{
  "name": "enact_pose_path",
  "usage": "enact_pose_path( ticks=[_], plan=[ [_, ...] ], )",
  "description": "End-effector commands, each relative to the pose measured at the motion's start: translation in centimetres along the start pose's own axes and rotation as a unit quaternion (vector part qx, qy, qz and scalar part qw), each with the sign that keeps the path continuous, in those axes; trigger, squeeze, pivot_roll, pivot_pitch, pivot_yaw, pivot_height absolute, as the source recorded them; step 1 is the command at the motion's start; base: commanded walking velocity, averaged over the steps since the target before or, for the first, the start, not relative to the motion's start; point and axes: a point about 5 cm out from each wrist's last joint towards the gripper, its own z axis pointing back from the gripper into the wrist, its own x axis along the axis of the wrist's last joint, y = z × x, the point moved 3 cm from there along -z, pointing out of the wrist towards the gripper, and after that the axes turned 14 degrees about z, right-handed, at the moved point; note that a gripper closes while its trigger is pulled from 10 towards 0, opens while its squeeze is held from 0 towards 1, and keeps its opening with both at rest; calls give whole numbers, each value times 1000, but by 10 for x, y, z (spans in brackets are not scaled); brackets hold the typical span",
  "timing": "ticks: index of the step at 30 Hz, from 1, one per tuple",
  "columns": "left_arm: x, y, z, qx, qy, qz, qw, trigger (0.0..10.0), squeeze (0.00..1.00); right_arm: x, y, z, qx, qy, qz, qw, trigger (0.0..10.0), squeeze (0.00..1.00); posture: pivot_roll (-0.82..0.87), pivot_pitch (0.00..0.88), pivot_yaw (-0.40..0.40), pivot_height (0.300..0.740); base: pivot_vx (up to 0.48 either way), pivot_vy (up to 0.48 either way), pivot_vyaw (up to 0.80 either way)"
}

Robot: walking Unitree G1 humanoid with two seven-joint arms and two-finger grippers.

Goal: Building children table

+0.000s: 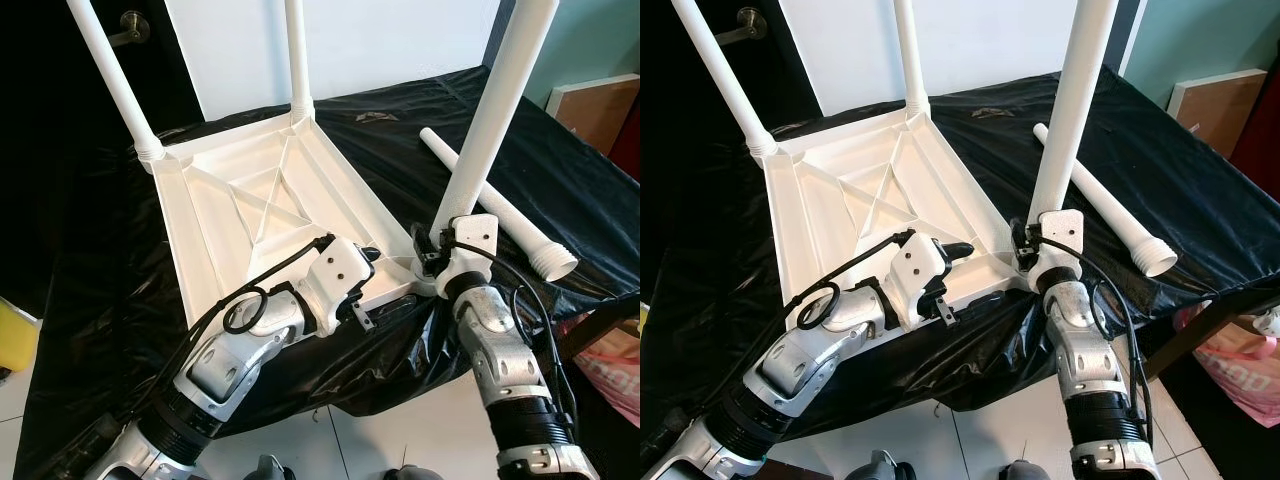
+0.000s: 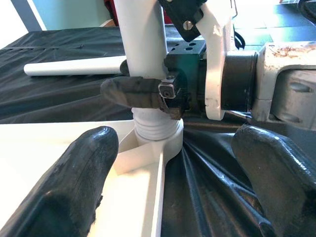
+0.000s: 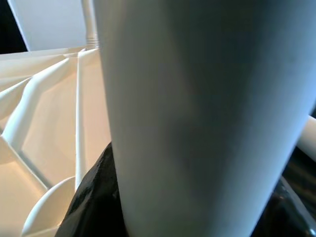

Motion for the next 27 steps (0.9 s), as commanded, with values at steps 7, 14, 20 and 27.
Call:
enact_pose_path(
  ticks=[7,14,20,27],
  plan=[
    [-2,-7,2,-52,18,-2,998,10000,0,-20,10,12,-107,77,-47,990,10000,0,-97,90,62,740,0,0,0],
    [-3,-7,2,-53,18,-2,998,10000,0,-18,12,16,-113,85,-49,989,10000,0,-96,86,61,740,0,0,0],
    [-3,-7,2,-54,19,-3,998,10000,0,-14,12,15,-115,77,-45,989,10000,0,-97,78,60,740,0,0,0],
    [-2,-7,1,-53,18,-7,998,10000,0,0,9,14,-96,35,-57,993,10000,1000,-96,69,56,740,0,0,0]
  ],
)
